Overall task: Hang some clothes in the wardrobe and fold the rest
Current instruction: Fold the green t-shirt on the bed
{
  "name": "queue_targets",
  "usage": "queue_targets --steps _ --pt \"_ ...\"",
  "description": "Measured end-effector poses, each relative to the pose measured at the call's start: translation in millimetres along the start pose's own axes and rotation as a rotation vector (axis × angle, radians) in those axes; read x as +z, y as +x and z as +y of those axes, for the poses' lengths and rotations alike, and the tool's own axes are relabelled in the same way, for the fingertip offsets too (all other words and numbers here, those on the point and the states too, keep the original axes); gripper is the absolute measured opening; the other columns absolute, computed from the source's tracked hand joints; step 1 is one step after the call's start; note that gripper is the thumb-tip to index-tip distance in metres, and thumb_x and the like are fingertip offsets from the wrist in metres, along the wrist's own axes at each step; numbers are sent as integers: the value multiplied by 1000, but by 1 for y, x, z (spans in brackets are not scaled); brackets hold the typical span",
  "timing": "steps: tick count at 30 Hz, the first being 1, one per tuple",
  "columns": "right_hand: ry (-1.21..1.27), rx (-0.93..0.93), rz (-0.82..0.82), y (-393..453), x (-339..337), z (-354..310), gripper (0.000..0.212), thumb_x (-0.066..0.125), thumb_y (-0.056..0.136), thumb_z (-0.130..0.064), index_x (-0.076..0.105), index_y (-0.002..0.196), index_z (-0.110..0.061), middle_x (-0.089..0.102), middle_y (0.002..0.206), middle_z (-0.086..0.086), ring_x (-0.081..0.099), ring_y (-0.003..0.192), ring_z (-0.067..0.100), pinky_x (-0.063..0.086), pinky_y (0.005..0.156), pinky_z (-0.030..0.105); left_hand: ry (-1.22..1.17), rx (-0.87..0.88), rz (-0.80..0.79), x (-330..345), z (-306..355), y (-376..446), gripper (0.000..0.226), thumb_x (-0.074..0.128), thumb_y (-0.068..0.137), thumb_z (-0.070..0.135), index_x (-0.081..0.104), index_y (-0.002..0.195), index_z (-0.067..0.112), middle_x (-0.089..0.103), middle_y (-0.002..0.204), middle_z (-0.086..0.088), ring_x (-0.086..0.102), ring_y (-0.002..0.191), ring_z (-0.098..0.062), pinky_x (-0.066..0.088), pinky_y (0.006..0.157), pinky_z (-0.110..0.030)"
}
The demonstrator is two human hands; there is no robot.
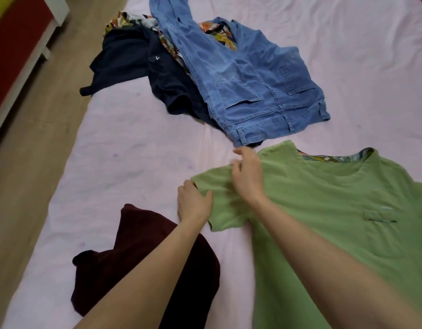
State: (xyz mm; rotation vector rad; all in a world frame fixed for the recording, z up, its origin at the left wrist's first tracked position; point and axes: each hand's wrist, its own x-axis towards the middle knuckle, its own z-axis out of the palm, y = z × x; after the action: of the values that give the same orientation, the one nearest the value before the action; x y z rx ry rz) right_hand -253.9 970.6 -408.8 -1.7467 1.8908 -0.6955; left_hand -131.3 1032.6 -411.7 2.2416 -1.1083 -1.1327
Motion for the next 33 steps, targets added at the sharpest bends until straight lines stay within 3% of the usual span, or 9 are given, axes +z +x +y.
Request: queue_targets --steps 3,6,8,12,17,25,29,31,33 --pt "-120 188 173 -27 -8 41 35 52 86 -4 56 121 -4 59 120 15 50 110 33 33 99 36 -113 -23 55 3 10 4 61 67 84 32 38 131 5 51 128 -13 51 118 -31 42 93 -35" --pt "-155 192 -16 -34 -3 63 43 48 91 -8 48 133 -4 50 134 14 45 121 32 26 106 34 -283 -156 47 6 17 12 64 69 84 31 39 134 5 53 129 -10 52 118 -28 38 86 -27" --pt "-135 143 17 -18 -6 64 37 42 93 -4 52 128 -6 52 129 13 51 112 34 35 97 37 -303 -129 53 9 17 18 48 70 83 27 52 122 6 60 120 -10 57 112 -28 39 82 -24" --pt "-335 22 48 23 -27 56 38 37 86 5 52 118 -9 49 125 10 51 98 33 40 71 39 -110 80 148 13 20 19 31 67 83 22 58 111 11 55 116 -8 53 108 -25 39 87 -27" --pt "-652 -129 -23 66 -45 64 29 38 92 -2 52 116 -9 53 122 10 43 109 31 35 82 37 347 573 177 29 45 22 38 56 90 30 52 126 19 56 123 -1 46 116 -23 31 98 -33" --pt "-259 595 -5 98 -68 89 67 42 92 -57 44 134 -4 46 138 18 38 129 35 29 105 44 500 547 2 80 98 48 39 48 95 45 56 115 13 61 116 -11 53 108 -31 40 89 -40" --pt "-194 532 -67 110 -73 104 40 55 85 -47 60 102 -12 63 114 12 54 111 33 35 96 41 481 483 2 92 110 54 39 50 93 47 61 108 13 64 111 -10 56 104 -31 45 88 -41" --pt "-64 456 -107 112 -76 107 28 57 86 -41 53 81 -13 63 97 9 58 100 31 40 90 40 453 473 -39 95 113 54 34 52 93 45 61 102 13 65 107 -8 58 99 -30 46 83 -39" --pt "-92 382 -173 113 -83 108 31 48 92 -43 50 83 -14 58 92 5 56 95 28 38 91 41 385 472 -65 95 115 53 27 55 93 40 59 97 14 61 106 -5 57 98 -28 43 78 -36"
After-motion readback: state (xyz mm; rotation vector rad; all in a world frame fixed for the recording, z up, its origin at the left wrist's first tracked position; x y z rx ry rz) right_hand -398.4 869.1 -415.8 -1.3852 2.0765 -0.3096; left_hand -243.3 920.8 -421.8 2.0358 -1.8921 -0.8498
